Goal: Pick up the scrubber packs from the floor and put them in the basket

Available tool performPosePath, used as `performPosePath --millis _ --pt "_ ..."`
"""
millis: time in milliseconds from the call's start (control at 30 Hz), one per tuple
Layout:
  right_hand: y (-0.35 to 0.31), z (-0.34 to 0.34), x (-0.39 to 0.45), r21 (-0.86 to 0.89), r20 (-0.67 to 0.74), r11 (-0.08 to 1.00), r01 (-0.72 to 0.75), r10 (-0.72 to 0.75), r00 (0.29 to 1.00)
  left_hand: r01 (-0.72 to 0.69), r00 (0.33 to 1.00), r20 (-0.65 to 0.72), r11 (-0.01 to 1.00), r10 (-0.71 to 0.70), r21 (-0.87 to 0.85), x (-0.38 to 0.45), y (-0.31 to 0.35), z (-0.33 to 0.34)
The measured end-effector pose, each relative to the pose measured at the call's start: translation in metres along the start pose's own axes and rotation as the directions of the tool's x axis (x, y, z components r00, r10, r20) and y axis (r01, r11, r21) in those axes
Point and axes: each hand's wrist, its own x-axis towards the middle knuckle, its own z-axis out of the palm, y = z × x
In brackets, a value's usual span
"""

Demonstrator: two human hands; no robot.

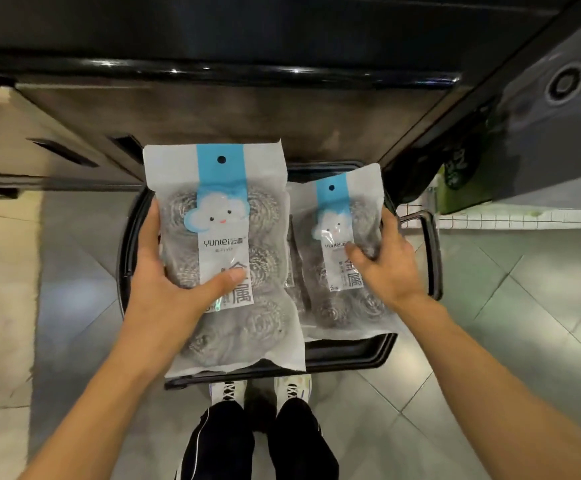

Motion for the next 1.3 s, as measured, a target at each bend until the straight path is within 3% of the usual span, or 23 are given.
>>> performPosePath --millis 100,200,433,800,1033,1200,1300 --pt "0.017 0.001 0.004 -0.259 -0.036 0.966 0.027 -0.038 0.999 0.012 1.000 -0.005 1.000 -0.011 0.015 0.001 -0.003 0.000" --pt "0.029 0.006 0.003 -0.484 0.031 0.873 0.063 -0.055 0.998 0.028 1.000 0.007 0.999 -0.029 0.038 0.000 -0.004 0.002" --pt "0.033 0.020 -0.003 -0.609 0.025 0.792 0.045 -0.038 0.999 0.062 0.998 0.011 0.994 -0.063 0.087 -0.008 -0.014 0.004" --pt "-0.037 -0.010 -0.022 -0.498 -0.042 0.802 0.331 -0.404 0.914 0.100 0.995 -0.029 0.992 -0.098 0.075 -0.018 -0.015 -0.024" --pt "-0.084 -0.007 -0.029 -0.474 -0.031 0.760 0.445 -0.519 0.854 0.165 0.985 -0.063 0.984 -0.161 0.067 -0.001 -0.030 -0.061" --pt "-0.104 0.015 -0.032 -0.462 -0.002 0.713 0.527 -0.595 0.804 0.233 0.973 -0.015 0.969 -0.232 0.084 0.021 -0.065 -0.074" --pt "-0.113 0.023 -0.030 -0.449 -0.007 0.725 0.523 -0.588 0.809 0.268 0.961 0.034 0.956 -0.274 0.122 0.032 -0.077 -0.067"
